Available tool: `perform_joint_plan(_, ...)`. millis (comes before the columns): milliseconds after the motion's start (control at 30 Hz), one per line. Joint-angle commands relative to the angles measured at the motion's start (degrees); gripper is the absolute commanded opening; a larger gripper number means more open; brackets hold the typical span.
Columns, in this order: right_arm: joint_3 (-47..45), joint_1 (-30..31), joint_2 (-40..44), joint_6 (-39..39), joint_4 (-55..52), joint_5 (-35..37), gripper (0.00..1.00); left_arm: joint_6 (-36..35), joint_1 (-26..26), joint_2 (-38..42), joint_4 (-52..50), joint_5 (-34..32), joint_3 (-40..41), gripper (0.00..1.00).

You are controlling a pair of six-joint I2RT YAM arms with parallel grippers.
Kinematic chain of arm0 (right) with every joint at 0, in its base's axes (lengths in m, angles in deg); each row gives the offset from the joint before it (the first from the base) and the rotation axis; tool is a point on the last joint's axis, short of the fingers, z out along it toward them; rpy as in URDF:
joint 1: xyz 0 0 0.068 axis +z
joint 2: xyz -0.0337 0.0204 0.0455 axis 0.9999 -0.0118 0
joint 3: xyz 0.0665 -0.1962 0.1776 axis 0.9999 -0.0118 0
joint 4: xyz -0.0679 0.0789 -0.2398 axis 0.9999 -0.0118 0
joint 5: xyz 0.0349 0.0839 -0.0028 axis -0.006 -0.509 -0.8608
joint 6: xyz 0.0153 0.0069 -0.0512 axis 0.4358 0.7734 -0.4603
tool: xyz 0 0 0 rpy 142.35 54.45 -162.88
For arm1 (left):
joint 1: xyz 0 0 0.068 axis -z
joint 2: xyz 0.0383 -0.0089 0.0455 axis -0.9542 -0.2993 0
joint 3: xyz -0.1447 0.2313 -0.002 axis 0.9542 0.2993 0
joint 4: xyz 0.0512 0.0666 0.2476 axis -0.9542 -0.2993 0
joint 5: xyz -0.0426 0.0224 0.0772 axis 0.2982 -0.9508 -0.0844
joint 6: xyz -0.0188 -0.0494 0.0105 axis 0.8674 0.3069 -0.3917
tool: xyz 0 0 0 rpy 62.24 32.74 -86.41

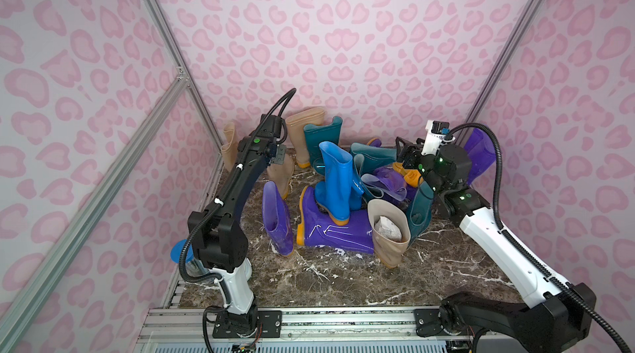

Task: Match and arrange rain boots in pairs
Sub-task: Pair a pair of rain boots at the center of the board.

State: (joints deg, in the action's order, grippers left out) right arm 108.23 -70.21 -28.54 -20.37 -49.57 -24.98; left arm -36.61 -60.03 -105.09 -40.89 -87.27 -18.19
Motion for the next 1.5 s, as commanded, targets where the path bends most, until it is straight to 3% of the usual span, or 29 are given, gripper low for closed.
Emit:
perform_joint_plan(0, 0.7, -0.3, -1.1, 0.1, 1.7, -1.3, 0.75, -7.4, -1.2, 1.2, 12.1, -4.1, 0.8, 0.02)
perform_joint_plan(567, 1.4, -0.3, -3.9, 1.4, 0.7, -3.4, 0.73, -2.4, -8.1, -7.4, 11.3, -4.7, -10.0, 0.02)
perform_joint_plan(800, 3.6, -0.3, -5.6, 0.5, -0.6, -2.5, 0.72, 1.8, -9.9, -12.9, 4.9, -7.2, -17.8, 0.02)
perform_joint_plan(1467, 2.6, -0.3, -5.7, 1.4, -0.7, -3.7, 0.72, 7.4, -10.4, -12.5, 2.0, -4.7, -13.3, 0.05)
